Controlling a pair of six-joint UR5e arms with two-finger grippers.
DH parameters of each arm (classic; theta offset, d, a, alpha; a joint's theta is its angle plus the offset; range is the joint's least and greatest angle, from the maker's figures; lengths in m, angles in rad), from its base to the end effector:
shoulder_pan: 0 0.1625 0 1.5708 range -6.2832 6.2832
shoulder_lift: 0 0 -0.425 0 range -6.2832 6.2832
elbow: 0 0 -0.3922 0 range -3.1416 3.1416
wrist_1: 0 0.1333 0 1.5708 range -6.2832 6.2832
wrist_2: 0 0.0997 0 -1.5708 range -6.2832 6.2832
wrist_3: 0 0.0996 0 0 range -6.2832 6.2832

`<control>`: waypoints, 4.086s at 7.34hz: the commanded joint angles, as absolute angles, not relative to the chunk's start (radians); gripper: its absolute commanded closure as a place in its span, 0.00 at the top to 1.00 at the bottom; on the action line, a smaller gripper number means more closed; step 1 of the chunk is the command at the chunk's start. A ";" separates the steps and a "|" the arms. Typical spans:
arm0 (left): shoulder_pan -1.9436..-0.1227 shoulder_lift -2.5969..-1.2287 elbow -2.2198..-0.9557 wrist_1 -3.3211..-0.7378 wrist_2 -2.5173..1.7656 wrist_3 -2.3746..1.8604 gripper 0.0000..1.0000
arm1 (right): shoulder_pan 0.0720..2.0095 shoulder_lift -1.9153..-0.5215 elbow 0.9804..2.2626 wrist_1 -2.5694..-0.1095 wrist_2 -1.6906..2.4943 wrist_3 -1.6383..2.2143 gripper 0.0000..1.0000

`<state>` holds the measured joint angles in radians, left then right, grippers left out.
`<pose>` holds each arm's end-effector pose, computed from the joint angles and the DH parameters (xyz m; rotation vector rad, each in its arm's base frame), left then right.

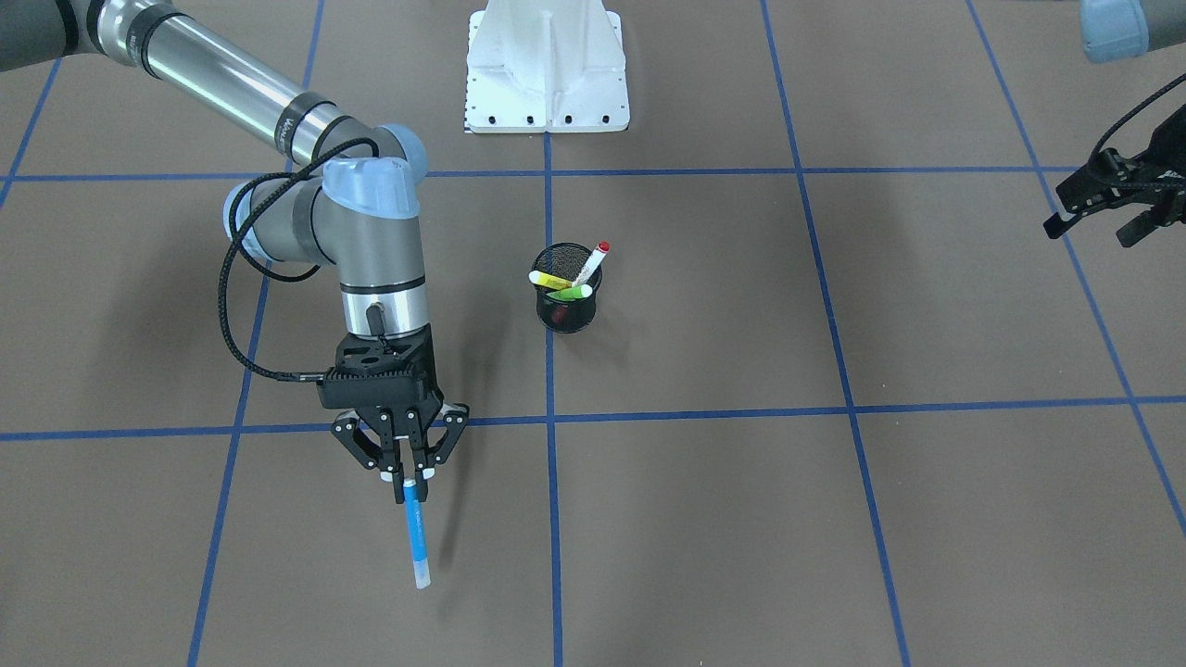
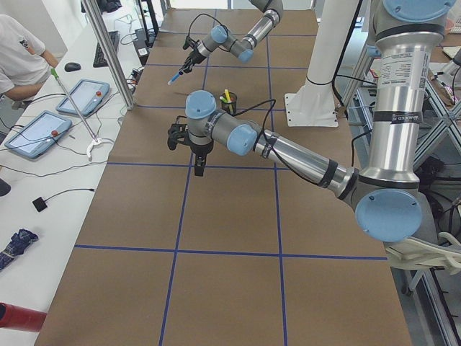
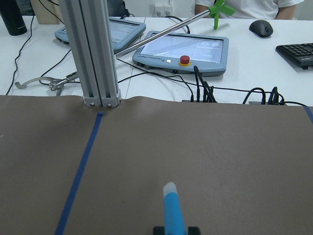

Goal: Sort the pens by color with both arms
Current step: 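Lay the blue marker farther from the robot while the left arm moves in, then grasp the red-capped marker in the cup with the left gripper while the right arm withdraws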

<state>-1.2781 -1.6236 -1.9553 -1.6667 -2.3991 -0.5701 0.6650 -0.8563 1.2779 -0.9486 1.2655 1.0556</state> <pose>0.0863 -0.4939 0.4281 0.1179 0.9420 -0.0355 -0.5041 -0.6027 0.2847 0.8086 -0.7082 0.2944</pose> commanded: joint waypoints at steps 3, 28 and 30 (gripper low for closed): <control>-1.165 -1.725 -1.950 -1.669 -2.347 -0.751 1.00 | 0.669 -0.856 1.184 -0.848 1.236 1.051 0.10; -0.500 -2.128 -1.759 -1.997 -1.822 -1.706 0.10 | 0.986 -1.118 1.390 -0.848 1.930 1.002 1.00; -0.502 -2.135 -1.779 -1.997 -1.824 -1.707 0.00 | 0.986 -1.118 1.388 -0.848 1.930 1.002 1.00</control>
<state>-0.5010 -2.1302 -1.7659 -1.9976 -1.8227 -1.7068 0.9864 -1.1183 1.3898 -0.8483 1.9298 1.0025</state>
